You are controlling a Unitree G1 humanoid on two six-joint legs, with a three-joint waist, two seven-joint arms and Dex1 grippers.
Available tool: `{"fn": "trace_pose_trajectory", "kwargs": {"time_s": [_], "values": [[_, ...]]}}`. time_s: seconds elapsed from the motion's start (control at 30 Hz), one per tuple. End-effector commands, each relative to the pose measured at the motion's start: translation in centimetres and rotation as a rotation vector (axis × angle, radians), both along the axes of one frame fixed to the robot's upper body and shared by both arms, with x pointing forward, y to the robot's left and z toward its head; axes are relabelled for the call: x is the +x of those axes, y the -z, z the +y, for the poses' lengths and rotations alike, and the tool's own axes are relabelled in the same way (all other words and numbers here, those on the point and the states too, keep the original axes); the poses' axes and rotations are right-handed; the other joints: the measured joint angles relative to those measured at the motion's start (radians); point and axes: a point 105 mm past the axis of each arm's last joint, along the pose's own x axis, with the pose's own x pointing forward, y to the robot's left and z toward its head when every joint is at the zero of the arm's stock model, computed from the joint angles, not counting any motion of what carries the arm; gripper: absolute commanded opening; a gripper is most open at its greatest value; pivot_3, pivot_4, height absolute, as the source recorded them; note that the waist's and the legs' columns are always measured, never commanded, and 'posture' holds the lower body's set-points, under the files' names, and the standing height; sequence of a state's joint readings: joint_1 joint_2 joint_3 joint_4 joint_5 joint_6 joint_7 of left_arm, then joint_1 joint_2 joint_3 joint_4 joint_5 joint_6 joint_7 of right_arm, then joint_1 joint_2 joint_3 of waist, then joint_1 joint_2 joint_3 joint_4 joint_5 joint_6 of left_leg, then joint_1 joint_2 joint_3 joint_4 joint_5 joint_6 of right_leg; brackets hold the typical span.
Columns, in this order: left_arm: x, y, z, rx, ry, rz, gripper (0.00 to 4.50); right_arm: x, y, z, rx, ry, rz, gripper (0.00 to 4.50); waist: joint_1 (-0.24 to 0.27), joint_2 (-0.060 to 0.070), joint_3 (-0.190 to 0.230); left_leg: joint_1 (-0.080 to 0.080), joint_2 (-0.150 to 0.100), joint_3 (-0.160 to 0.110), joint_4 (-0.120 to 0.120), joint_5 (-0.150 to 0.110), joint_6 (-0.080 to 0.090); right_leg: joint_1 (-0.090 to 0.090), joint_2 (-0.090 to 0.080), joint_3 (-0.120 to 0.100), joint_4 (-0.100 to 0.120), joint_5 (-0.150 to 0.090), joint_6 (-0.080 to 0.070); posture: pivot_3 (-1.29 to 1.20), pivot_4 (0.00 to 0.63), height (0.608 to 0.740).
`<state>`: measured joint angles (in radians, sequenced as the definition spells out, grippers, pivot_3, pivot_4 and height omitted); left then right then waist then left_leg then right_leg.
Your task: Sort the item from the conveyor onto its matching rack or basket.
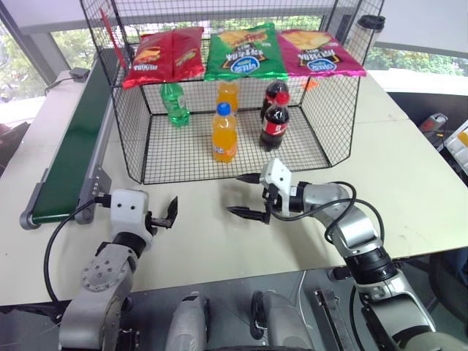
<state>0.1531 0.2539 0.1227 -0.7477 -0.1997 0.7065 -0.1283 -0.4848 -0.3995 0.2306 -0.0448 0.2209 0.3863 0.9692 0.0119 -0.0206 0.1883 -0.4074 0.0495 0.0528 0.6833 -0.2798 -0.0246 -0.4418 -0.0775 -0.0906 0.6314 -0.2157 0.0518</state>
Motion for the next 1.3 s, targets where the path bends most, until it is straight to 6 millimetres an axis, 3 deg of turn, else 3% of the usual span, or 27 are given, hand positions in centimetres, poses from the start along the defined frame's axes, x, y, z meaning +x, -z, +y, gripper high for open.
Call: {"fn": "trace_pose_trajectory", "kwargs": {"time_s": [0.03, 1.03, 1.3], "values": [[0.0, -1.1, -0.1, 0.012, 0.008, -0.056, 4.48, -0.3, -1.1, 0.2, 0.027, -0.02, -0.04, 4.5, 0.0, 0.0, 0.0, 0.0, 0.0, 0.0, 0.0, 0.0, 0.0, 0.0, 0.0, 0.0, 0.0, 0.0, 0.0, 0.0, 0.15, 0.74], [0.1, -1.0, -0.1, 0.007, 0.0, -0.047, 4.48, -0.3, -0.6, -0.1, 0.02, -0.018, -0.037, 4.5, 0.0, 0.0, 0.0, 0.0, 0.0, 0.0, 0.0, 0.0, 0.0, 0.0, 0.0, 0.0, 0.0, 0.0, 0.001, 0.0, 0.15, 0.74], [-1.1, -2.7, 1.2, 0.063, -0.035, -0.086, 4.48, -1.2, -2.3, 0.2, 0.151, -0.092, -0.053, 4.5, -0.001, 0.0, 0.0, 0.0, 0.0, 0.0, 0.0, 0.0, 0.0, 0.0, 0.0, 0.0, 0.0, 0.0, 0.001, 0.0, 0.15, 0.74]]}}
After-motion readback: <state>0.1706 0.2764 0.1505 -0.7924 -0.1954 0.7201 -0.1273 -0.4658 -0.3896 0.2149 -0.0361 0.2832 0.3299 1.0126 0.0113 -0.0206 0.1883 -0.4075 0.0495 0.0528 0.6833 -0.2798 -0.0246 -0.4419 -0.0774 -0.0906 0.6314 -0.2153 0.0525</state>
